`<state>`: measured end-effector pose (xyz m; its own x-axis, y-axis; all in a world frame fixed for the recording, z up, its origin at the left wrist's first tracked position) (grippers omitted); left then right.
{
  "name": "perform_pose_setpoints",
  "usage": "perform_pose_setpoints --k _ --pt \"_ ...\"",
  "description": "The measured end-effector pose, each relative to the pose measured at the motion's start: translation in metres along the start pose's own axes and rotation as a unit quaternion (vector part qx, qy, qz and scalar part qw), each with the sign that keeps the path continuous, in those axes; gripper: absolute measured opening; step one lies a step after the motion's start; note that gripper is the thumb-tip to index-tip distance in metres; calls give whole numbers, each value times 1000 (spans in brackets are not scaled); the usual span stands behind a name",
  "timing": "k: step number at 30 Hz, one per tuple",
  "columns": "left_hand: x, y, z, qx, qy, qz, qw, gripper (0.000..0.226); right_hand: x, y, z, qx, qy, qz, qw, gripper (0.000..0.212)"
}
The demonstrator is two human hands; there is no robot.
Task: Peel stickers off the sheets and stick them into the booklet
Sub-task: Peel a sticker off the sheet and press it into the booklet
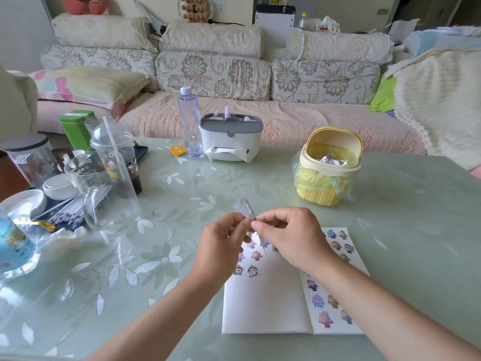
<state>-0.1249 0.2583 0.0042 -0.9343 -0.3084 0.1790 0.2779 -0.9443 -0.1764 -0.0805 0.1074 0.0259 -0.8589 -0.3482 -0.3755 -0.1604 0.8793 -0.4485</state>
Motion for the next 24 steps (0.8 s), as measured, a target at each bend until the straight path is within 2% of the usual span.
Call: perform_pose_setpoints --k 4,7,11,14,24 --pt "-1 -1 1 1 10 -4 1000 22 -2 -1 -2 -49 24 -2 999 4" --pt "-3 0 -1 -22 23 9 999 24 -2 -2 -2 -36 38 -2 999 11" --pt "-4 2 -2 -14 21 6 1000 24 1 -3 -5 108 -39 -3 993 13" --pt "-3 2 -1 13 8 -8 1000 21 1 -4 -5 105 -56 -9 993 13" --pt "-3 2 -1 -16 12 -10 1000 21 1 -4 0 137 -116 5 984 18"
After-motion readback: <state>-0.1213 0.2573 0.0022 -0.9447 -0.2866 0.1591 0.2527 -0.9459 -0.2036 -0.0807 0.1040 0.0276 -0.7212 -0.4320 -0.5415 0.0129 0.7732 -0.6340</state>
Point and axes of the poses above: each hand's wrist, its own x-axis away from the middle knuckle, its own y-axis out of the palm, z = x × y, the point moved 1 cm from there along -x, towards the middle knuckle, and after that the axes turned 14 degrees about -y, right-handed, at the moved point
